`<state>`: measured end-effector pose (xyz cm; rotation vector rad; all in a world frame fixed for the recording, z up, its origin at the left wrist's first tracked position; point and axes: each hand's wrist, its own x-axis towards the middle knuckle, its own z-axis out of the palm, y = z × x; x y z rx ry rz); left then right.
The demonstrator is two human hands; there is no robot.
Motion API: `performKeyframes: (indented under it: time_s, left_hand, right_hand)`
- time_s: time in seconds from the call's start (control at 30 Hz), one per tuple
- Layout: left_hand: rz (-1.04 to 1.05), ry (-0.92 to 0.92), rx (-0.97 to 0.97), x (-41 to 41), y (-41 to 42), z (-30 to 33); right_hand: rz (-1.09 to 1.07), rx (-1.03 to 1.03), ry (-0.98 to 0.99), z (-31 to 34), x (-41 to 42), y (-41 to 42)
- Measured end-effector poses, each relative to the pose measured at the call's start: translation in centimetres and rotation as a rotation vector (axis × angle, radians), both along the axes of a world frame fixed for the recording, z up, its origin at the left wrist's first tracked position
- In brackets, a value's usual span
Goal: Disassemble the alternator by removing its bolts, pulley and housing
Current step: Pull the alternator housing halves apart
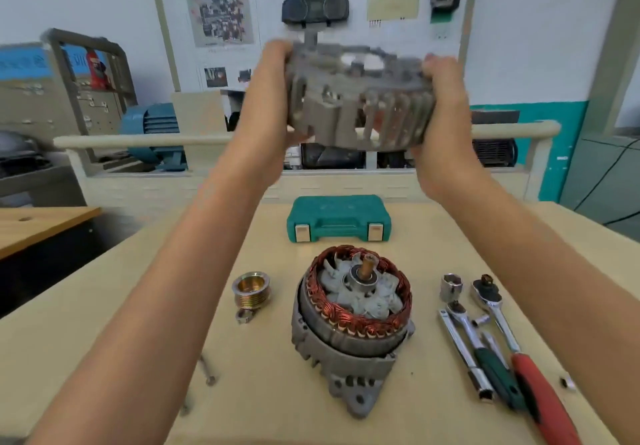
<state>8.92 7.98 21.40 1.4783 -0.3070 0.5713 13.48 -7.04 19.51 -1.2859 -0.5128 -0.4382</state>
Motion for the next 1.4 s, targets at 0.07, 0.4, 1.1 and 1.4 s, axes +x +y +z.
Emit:
performKeyframes:
  time_s: [0.07, 0.4, 1.1, 1.4]
  left_hand:
    - [-0.068, 0.156, -0.056, 1.0, 0.0, -2.6]
    - [-0.323, 0.485, -0.472, 5.2, 0.3, -7.4]
    - [-0.091, 0.971, -0.16, 11.1, 7.1, -11.6]
    - [0.027, 1.079, -0.049, 11.9, 7.9, -14.8]
  right_hand:
    - [0.03, -0.009, 0.135, -2.9, 1.0, 0.1]
    - [0.031, -0.134, 0.282, -8.4, 5.4, -0.2]
    - [-0.105, -0.768, 0.408, -10.6, 13.9, 2.7]
    - [0.243, -0.771, 0.827, -17.1, 16.6, 6.4]
